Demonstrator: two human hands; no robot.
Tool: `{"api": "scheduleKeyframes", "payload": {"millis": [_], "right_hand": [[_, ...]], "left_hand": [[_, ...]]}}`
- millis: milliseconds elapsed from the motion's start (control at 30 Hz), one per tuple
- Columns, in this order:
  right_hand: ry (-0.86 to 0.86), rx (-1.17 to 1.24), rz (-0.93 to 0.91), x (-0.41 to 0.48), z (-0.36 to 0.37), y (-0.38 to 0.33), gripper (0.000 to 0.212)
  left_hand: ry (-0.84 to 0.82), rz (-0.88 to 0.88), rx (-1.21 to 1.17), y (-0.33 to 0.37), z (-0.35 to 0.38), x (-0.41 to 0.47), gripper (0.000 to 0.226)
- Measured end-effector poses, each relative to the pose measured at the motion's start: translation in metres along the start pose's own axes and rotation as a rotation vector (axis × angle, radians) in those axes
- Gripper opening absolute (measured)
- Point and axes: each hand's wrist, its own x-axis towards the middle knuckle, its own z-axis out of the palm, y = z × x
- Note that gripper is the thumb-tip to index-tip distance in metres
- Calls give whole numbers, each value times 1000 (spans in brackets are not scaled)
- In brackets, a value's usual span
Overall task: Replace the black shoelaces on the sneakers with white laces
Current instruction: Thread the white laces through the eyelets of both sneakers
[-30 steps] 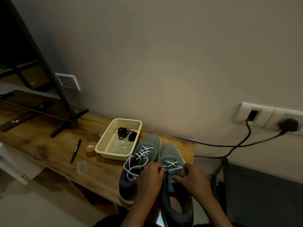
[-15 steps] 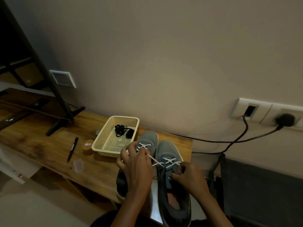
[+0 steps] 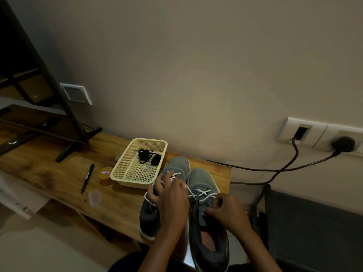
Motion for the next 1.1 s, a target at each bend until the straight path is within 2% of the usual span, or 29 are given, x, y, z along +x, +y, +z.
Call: {"api": "scheduleKeyframes", "payload": {"millis": [133, 233, 300, 367, 467, 533, 600, 733, 900, 1000, 1067, 1100], "right_hand": [[-8, 15, 12, 0, -1, 0, 32], [-18, 20, 2, 1, -1, 0, 33], [-24, 13, 2, 1, -1, -1, 34], [-29, 11, 4, 1, -1, -2, 33], [-19, 13, 5, 2, 0, -1, 32], [-22, 13, 9, 2, 0, -1, 33], [-23, 12, 14, 2, 0, 0, 33], [-37, 21, 30, 2, 0, 0, 29], [-46, 22, 20, 3, -2, -1, 29], [-54, 21, 16, 3, -1, -1, 29], [-51, 15, 16, 4, -1, -1, 30], [-47, 8, 15, 4, -1, -1, 31]], "left_hand": [[196, -111, -296, -6, -13, 5, 10], [199, -53, -311, -8, -12, 5, 16], [148, 52, -246, -6, -9, 4, 18], [13, 143, -109, -5, -3, 2, 15], [-143, 197, 67, -6, 7, -4, 5], [-171, 203, 102, -8, 12, -5, 22], [-125, 196, 117, -7, 14, -4, 30], [66, 78, -65, -4, 8, 1, 5], [264, 1, -286, -1, -2, 4, 8], [174, 129, -221, -4, 2, 4, 8], [38, 254, -56, -6, 10, 1, 3], [-24, 275, 30, -7, 12, -1, 10]]}}
